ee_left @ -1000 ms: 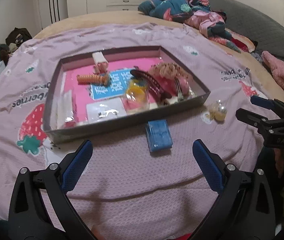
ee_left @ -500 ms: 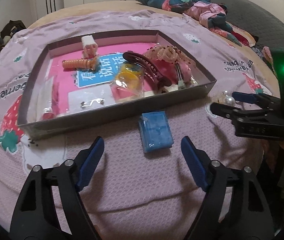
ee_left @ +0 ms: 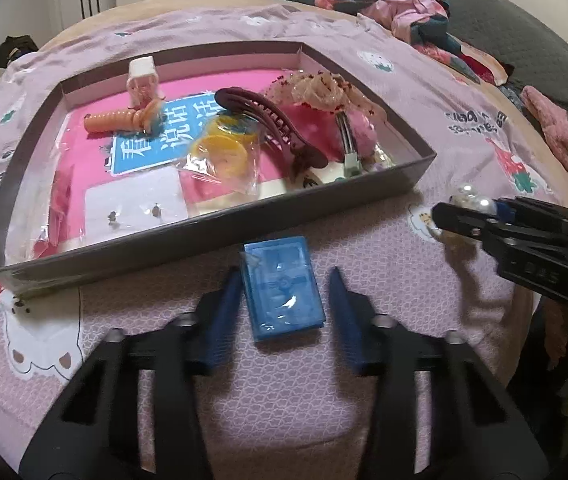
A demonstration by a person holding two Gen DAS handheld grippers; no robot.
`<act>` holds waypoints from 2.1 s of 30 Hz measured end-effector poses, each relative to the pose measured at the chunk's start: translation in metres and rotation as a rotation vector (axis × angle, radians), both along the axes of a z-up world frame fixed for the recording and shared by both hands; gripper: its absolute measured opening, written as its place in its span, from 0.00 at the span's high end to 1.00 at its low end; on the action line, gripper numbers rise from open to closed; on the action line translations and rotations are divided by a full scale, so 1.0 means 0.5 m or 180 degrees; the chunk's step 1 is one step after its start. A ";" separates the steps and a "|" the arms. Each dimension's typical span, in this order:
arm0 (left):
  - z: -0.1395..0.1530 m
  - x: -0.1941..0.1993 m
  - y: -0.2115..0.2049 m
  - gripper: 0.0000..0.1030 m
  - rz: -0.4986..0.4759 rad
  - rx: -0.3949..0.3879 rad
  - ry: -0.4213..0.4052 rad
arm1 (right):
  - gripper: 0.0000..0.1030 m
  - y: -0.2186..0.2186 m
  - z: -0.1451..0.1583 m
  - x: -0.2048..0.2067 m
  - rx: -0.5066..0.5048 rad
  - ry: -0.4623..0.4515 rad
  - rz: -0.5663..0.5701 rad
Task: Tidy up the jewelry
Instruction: 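Grasp the pearl hair clips with the right tool while the left tool grasps the blue box, then carry the pearl clips with the right tool while the left tool carries the blue box into the box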
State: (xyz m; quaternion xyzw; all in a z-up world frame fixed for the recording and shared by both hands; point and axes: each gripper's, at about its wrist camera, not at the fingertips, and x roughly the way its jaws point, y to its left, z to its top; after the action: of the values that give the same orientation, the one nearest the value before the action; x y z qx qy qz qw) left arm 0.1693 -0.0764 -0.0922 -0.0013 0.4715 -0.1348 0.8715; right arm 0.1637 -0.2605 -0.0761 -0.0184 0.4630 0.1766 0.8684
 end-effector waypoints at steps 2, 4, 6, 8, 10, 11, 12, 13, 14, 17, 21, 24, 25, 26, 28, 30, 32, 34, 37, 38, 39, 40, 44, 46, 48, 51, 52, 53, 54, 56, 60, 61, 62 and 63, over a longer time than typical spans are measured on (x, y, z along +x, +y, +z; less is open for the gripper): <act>0.003 0.000 0.009 0.73 0.0003 -0.0100 0.0021 | 0.66 0.000 0.007 -0.013 0.0031 -0.0021 0.0019; 0.012 -0.005 0.017 0.73 0.0005 -0.0181 0.0002 | 0.66 0.001 0.016 -0.027 0.0063 -0.0042 0.0045; 0.026 -0.016 0.024 0.73 -0.0006 -0.0203 -0.0060 | 0.66 0.004 0.024 -0.037 0.0079 -0.0069 0.0070; 0.039 -0.027 0.032 0.73 0.0010 -0.0228 -0.0112 | 0.66 0.012 0.034 -0.047 0.0088 -0.0113 0.0109; 0.051 -0.036 0.043 0.73 0.0034 -0.0252 -0.0149 | 0.66 0.022 0.048 -0.059 0.0109 -0.0160 0.0165; 0.057 -0.039 0.050 0.73 0.0052 -0.0269 -0.0166 | 0.66 0.027 0.052 -0.064 0.0116 -0.0179 0.0189; 0.064 -0.042 0.059 0.73 0.0080 -0.0286 -0.0190 | 0.66 0.034 0.059 -0.069 0.0120 -0.0201 0.0222; 0.071 -0.044 0.067 0.73 0.0110 -0.0301 -0.0212 | 0.66 0.041 0.064 -0.074 0.0128 -0.0217 0.0254; 0.077 -0.045 0.075 0.73 0.0138 -0.0314 -0.0232 | 0.66 0.045 0.068 -0.077 0.0141 -0.0228 0.0277; 0.094 -0.049 0.098 0.73 0.0230 -0.0315 -0.0306 | 0.66 0.068 0.082 -0.086 0.0154 -0.0267 0.0376; 0.119 -0.054 0.132 0.73 0.0370 -0.0311 -0.0421 | 0.66 0.099 0.100 -0.094 0.0161 -0.0317 0.0492; 0.138 -0.057 0.160 0.73 0.0485 -0.0286 -0.0522 | 0.66 0.119 0.111 -0.097 0.0174 -0.0345 0.0557; 0.143 -0.058 0.171 0.73 0.0523 -0.0301 -0.0541 | 0.66 0.127 0.115 -0.098 0.0181 -0.0359 0.0579; 0.146 -0.058 0.179 0.73 0.0547 -0.0312 -0.0551 | 0.66 0.132 0.118 -0.099 0.0189 -0.0365 0.0593; 0.155 -0.058 0.197 0.73 0.0624 -0.0300 -0.0595 | 0.66 0.143 0.126 -0.098 0.0210 -0.0381 0.0623; 0.161 -0.058 0.214 0.73 0.0678 -0.0316 -0.0619 | 0.66 0.154 0.133 -0.095 0.0218 -0.0403 0.0650; 0.165 -0.058 0.228 0.73 0.0730 -0.0314 -0.0643 | 0.66 0.165 0.141 -0.090 0.0224 -0.0428 0.0676; 0.169 -0.057 0.244 0.73 0.0783 -0.0308 -0.0664 | 0.66 0.176 0.150 -0.084 0.0224 -0.0459 0.0712; 0.172 -0.056 0.256 0.73 0.0830 -0.0314 -0.0687 | 0.66 0.188 0.162 -0.074 0.0233 -0.0509 0.0740; 0.175 -0.057 0.261 0.73 0.0845 -0.0311 -0.0698 | 0.66 0.190 0.165 -0.070 0.0239 -0.0522 0.0739; 0.177 -0.057 0.266 0.73 0.0860 -0.0316 -0.0706 | 0.66 0.192 0.170 -0.066 0.0248 -0.0537 0.0737; 0.178 -0.058 0.268 0.73 0.0867 -0.0323 -0.0712 | 0.66 0.194 0.174 -0.063 0.0255 -0.0548 0.0736; 0.183 -0.053 0.280 0.73 0.0900 -0.0331 -0.0723 | 0.66 0.199 0.187 -0.043 0.0276 -0.0604 0.0715; 0.186 -0.048 0.282 0.73 0.0901 -0.0329 -0.0721 | 0.66 0.199 0.192 -0.030 0.0282 -0.0628 0.0687; 0.190 -0.041 0.279 0.73 0.0886 -0.0323 -0.0725 | 0.66 0.198 0.196 -0.019 0.0288 -0.0640 0.0664; 0.192 -0.021 0.271 0.73 0.0854 -0.0275 -0.0714 | 0.66 0.196 0.198 0.007 0.0267 -0.0665 0.0613; 0.190 -0.011 0.269 0.73 0.0845 -0.0275 -0.0699 | 0.66 0.195 0.195 0.017 0.0249 -0.0662 0.0585; 0.188 -0.004 0.267 0.73 0.0838 -0.0275 -0.0685 | 0.66 0.193 0.191 0.031 0.0234 -0.0659 0.0549; 0.184 0.007 0.263 0.73 0.0830 -0.0266 -0.0663 | 0.66 0.191 0.185 0.042 0.0217 -0.0652 0.0513; 0.169 0.033 0.253 0.73 0.0803 -0.0220 -0.0596 | 0.66 0.186 0.166 0.069 0.0177 -0.0604 0.0436; 0.131 0.072 0.230 0.73 0.0732 -0.0159 -0.0448 | 0.66 0.178 0.121 0.110 0.0144 -0.0478 0.0299; 0.121 0.079 0.224 0.73 0.0712 -0.0144 -0.0414 | 0.66 0.177 0.112 0.115 0.0134 -0.0460 0.0284; 0.115 0.084 0.222 0.73 0.0706 -0.0133 -0.0394 | 0.66 0.178 0.101 0.120 0.0108 -0.0439 0.0264; 0.108 0.090 0.220 0.73 0.0701 -0.0121 -0.0368 | 0.66 0.178 0.092 0.125 0.0091 -0.0417 0.0248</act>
State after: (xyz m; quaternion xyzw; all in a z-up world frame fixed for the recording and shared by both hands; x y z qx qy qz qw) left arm 0.2142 0.0337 -0.0382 -0.0619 0.4148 -0.0470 0.9066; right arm 0.2262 -0.1713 -0.0302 -0.0354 0.4016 0.2153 0.8894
